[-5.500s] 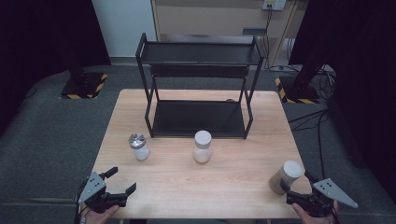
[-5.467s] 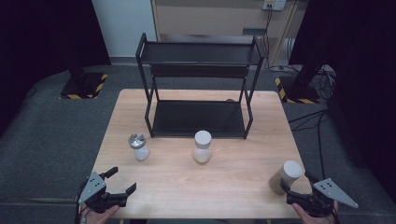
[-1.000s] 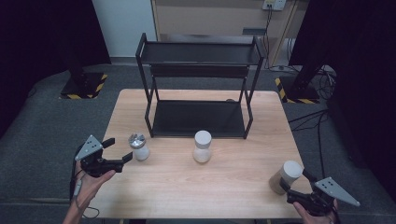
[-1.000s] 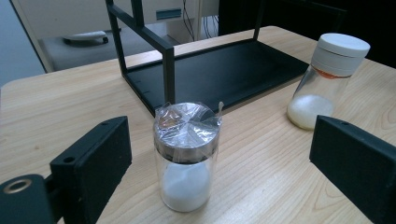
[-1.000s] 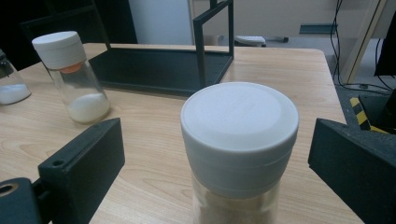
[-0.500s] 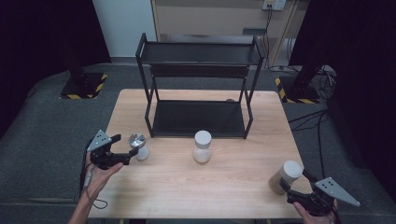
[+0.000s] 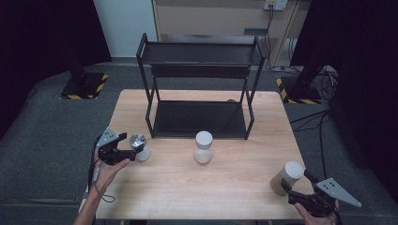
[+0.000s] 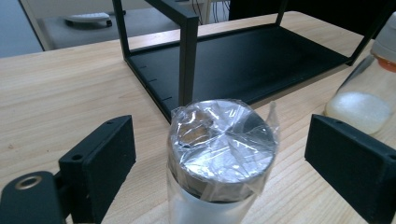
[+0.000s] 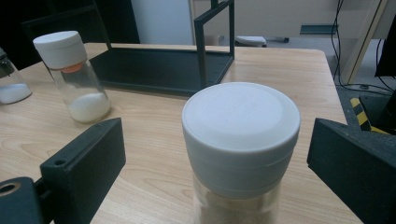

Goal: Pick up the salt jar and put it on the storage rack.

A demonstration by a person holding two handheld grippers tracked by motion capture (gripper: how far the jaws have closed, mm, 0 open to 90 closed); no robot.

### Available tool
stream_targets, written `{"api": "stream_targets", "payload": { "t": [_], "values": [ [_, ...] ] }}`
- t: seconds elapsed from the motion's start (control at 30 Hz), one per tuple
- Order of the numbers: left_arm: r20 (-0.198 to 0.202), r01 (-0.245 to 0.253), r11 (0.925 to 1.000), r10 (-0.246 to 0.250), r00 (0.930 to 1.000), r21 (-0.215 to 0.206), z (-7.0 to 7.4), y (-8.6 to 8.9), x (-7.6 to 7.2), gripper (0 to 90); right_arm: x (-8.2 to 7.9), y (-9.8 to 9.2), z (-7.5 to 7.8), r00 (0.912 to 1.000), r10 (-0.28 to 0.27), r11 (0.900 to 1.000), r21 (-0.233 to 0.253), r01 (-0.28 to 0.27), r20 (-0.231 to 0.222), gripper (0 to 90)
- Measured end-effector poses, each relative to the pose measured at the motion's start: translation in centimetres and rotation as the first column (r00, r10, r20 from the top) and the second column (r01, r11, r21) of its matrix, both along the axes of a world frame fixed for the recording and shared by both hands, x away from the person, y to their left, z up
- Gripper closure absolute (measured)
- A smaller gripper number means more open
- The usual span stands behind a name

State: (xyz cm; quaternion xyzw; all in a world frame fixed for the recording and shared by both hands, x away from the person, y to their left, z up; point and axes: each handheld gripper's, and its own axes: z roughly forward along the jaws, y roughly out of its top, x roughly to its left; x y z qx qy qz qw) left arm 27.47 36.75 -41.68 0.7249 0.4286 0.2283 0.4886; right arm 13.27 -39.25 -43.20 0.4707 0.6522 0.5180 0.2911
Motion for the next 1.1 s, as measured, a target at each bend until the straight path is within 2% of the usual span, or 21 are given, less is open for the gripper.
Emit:
{"api": "stream_targets", "payload": {
  "t": [0.33, 0.37, 0.43, 0.57, 0.63, 0.67, 0.77, 0.97, 1.1],
  "values": [
    [0.009, 0.009, 0.9999, -0.009, 0.9999, 0.008, -0.8, -0.7, 0.8, 14.1, 0.0, 0.0, 0.0, 1.0000, 0.000, 1.000, -0.001, 0.000, 0.001, 4.4],
    [0.017, 0.010, 0.9997, -0.010, 0.9998, 0.022, -0.9, -1.0, 0.8, 16.1, 0.0, 0.0, 0.0, 1.0000, 0.000, 1.000, 0.000, 0.000, 0.000, 4.5],
    [0.020, 0.009, 0.9996, -0.010, 0.9998, 0.025, -0.9, -1.0, 0.8, 17.4, 0.0, 0.0, 0.0, 1.0000, 0.000, 1.000, 0.001, 0.000, 0.000, 4.5],
    [0.033, 0.011, 0.9989, -0.012, 0.9994, 0.046, -1.4, -1.2, 1.1, 26.5, 0.0, 0.0, 0.0, 1.0000, 0.001, 1.000, 0.000, -0.001, 0.000, 4.6],
    [0.036, 0.017, 0.9988, -0.019, 0.9992, 0.046, -1.6, -1.2, 1.2, 29.0, 0.0, 0.0, 0.0, 1.0000, 0.001, 1.000, 0.001, -0.001, 0.001, 4.7],
    [0.036, 0.017, 0.9988, -0.019, 0.9992, 0.046, -1.6, -1.2, 1.2, 33.0, 0.0, 0.0, 0.0, 1.0000, 0.001, 1.000, 0.000, -0.001, 0.001, 4.7],
    [0.054, 0.020, 0.9978, -0.024, 0.9983, 0.063, -1.6, -1.4, 1.0, 33.9, 0.0, 0.0, 0.0, 1.0000, 0.001, 1.000, 0.000, -0.001, 0.001, 4.7],
    [0.058, 0.019, 0.9986, -0.021, 0.9981, 0.050, -1.8, -1.2, 0.9, 34.2, 0.0, 0.0, 0.0, 1.0000, 0.002, 1.000, 0.000, -0.002, 0.000, 4.7],
    [0.053, 0.020, 0.9983, -0.023, 0.9983, 0.055, -1.7, -1.3, 1.0, 34.3, 0.0, 0.0, 0.0, 1.0000, 0.002, 1.000, -0.001, -0.002, 0.000, 4.7]
  ]
}}
